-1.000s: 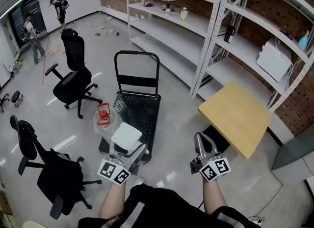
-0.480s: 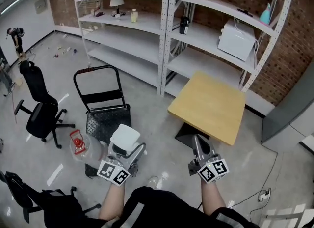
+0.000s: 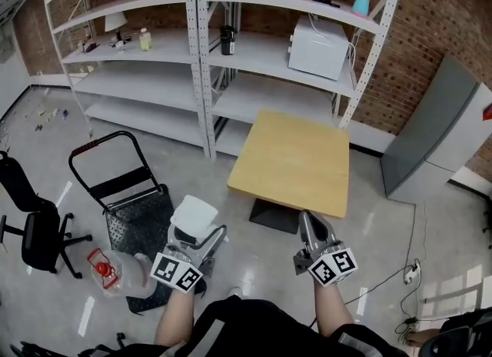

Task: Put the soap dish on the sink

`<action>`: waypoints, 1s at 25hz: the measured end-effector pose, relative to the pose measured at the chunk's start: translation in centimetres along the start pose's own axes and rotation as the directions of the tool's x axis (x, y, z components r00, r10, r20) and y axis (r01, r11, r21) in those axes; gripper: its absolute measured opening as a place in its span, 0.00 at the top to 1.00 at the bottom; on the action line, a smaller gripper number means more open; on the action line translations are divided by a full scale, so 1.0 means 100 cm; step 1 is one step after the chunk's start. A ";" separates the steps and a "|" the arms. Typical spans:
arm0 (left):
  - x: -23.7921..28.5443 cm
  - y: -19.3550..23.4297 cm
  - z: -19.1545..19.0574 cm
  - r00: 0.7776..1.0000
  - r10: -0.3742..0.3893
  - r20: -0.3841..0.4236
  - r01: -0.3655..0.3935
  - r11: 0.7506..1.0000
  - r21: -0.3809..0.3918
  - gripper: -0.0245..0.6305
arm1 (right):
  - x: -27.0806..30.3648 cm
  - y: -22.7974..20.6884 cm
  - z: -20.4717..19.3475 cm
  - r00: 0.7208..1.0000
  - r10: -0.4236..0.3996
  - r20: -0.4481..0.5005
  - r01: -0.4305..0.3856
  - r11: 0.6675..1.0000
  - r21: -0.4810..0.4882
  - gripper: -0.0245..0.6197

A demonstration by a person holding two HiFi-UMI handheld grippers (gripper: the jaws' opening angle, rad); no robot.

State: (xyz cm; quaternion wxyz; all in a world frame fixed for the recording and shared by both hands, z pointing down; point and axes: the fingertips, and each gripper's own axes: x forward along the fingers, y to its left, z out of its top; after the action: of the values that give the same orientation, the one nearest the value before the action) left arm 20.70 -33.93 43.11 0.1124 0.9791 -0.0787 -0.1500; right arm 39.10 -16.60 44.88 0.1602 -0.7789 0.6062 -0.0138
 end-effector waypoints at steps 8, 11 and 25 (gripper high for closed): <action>0.037 0.018 -0.007 0.996 -0.088 -0.028 0.087 0.996 -0.037 0.25 | 0.010 -0.015 0.004 0.995 -0.093 0.023 0.093 0.995 -0.019 0.95; 0.048 0.024 -0.010 0.992 -0.123 -0.031 0.121 0.991 -0.049 0.25 | 0.010 -0.020 0.005 0.990 -0.135 0.035 0.136 0.990 -0.023 0.95; 0.098 0.026 -0.043 0.965 -0.250 -0.077 0.238 0.962 -0.136 0.25 | -0.010 -0.046 0.011 0.954 -0.293 0.058 0.297 0.953 -0.065 0.95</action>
State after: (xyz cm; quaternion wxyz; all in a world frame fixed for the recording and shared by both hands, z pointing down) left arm 31.00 -37.47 45.08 0.1579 0.9783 0.0576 -0.1212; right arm 43.38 -14.38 45.22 0.1422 -0.8661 0.4792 0.0031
